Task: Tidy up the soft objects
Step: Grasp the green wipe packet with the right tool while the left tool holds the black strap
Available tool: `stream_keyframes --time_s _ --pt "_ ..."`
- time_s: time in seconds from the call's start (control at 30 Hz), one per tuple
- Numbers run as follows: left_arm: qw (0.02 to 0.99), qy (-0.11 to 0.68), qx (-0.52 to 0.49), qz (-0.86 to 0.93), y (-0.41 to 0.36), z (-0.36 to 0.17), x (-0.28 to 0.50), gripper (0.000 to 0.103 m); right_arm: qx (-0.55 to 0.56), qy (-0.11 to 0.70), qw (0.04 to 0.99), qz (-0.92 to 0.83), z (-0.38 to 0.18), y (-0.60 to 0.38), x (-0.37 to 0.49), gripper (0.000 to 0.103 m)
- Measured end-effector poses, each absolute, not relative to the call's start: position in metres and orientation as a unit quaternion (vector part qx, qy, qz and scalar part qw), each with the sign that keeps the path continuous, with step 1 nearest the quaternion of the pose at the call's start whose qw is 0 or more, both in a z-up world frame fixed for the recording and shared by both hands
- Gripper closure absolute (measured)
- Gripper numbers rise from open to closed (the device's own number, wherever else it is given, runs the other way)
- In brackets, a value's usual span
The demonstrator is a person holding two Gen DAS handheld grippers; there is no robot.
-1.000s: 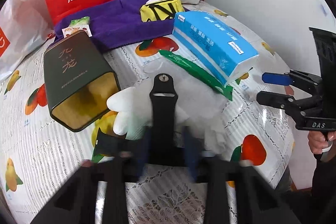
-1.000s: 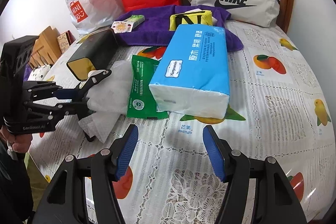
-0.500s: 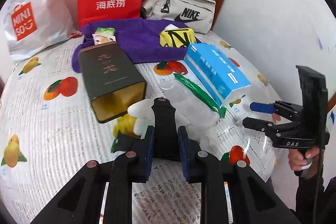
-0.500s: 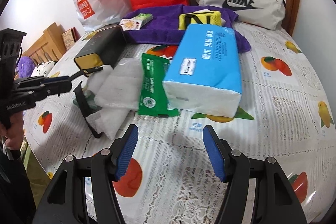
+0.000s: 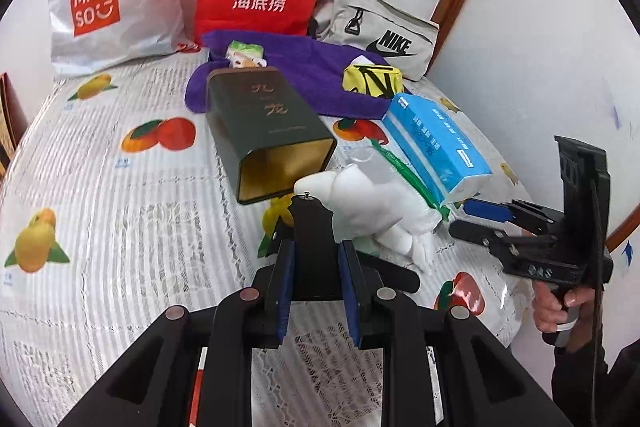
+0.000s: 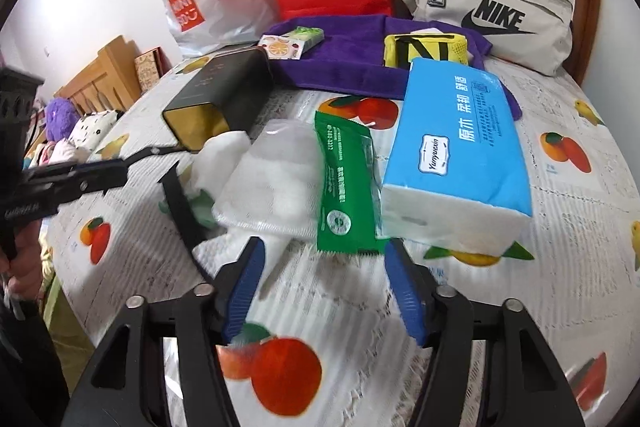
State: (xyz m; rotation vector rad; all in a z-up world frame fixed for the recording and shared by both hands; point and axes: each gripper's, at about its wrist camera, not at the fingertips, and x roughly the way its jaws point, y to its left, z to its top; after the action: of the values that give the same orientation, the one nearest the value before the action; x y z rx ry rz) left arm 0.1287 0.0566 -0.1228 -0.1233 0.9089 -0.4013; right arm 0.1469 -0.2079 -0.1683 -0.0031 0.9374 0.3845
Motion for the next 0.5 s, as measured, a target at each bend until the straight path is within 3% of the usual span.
stream_keyframes --time_s 0.27,0.3,0.33,0.5 --pt "0.87 0.445 -0.07 -0.201 0.06 -0.136 0.129 0.082 0.002 0.464 0.87 0.168 -0.189 -0.205 0.162 0.074" --pt "0.869 0.446 -0.07 -0.201 0.059 -0.137 0.129 0.082 -0.006 0.458 0.873 0.167 -0.19 -0.203 0.162 0.078" --pt "0.869 0.447 -0.07 -0.2 0.059 -0.138 0.129 0.082 -0.01 0.452 0.875 0.173 -0.19 -0.201 0.161 0.094" --pt "0.868 0.449 -0.073 -0.199 0.06 -0.139 0.129 0.082 -0.031 0.441 0.878 0.183 -0.18 -0.193 0.153 0.101"
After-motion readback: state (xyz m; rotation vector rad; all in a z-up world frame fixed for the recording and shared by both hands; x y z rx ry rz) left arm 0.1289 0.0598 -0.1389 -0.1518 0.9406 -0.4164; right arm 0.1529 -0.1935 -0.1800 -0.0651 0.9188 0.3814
